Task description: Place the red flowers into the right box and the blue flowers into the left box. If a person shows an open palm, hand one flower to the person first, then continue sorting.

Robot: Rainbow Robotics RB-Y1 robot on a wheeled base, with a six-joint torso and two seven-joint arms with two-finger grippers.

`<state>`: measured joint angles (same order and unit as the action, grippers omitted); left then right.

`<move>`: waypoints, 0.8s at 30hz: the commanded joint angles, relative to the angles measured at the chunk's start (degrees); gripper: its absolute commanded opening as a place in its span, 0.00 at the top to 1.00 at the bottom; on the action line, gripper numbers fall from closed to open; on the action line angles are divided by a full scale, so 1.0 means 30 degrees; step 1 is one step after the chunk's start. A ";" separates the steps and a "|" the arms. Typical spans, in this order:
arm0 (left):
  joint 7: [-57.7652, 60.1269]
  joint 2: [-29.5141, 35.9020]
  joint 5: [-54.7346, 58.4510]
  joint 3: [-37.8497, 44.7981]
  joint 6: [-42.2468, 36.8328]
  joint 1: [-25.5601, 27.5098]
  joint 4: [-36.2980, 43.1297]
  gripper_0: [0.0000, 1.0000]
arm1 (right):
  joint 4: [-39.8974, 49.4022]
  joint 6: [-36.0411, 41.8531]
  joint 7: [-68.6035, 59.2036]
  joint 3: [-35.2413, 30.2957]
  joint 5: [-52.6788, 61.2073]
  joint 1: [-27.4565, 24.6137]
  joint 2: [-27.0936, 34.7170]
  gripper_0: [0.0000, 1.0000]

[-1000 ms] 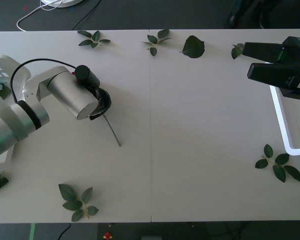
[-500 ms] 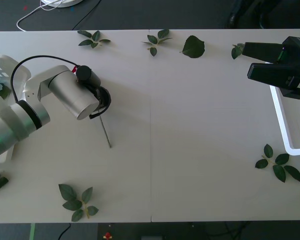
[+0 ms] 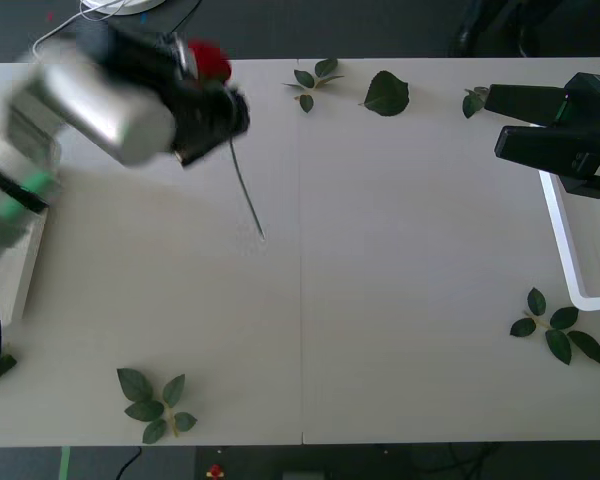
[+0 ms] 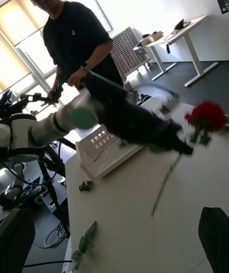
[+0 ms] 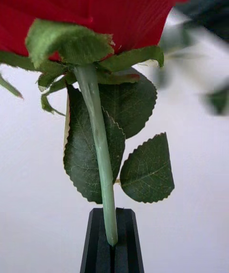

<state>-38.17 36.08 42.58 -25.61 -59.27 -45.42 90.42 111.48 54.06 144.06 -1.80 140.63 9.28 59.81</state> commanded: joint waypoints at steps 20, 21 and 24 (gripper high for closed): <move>-1.6162 -0.4996 0.9712 1.3869 -0.6963 0.4329 0.8269 1.00 | 0.0133 -0.0090 -0.0179 -0.0514 0.0700 -0.0223 -0.0043 0.00; -1.6514 -0.5172 1.0122 1.3810 -0.6611 0.4358 0.8269 1.00 | 0.0133 -0.0090 -0.0179 -0.0514 0.0759 -0.0223 -0.0043 0.00; -1.6777 -0.5612 1.1352 1.3049 -0.5029 0.4358 0.8269 1.00 | 0.0133 -0.0090 -0.0208 -0.0514 0.0818 -0.0223 -0.0043 0.00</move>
<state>-85.56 20.91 74.10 15.05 -78.26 -32.42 113.19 111.40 54.05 144.04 -1.82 142.11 9.17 59.81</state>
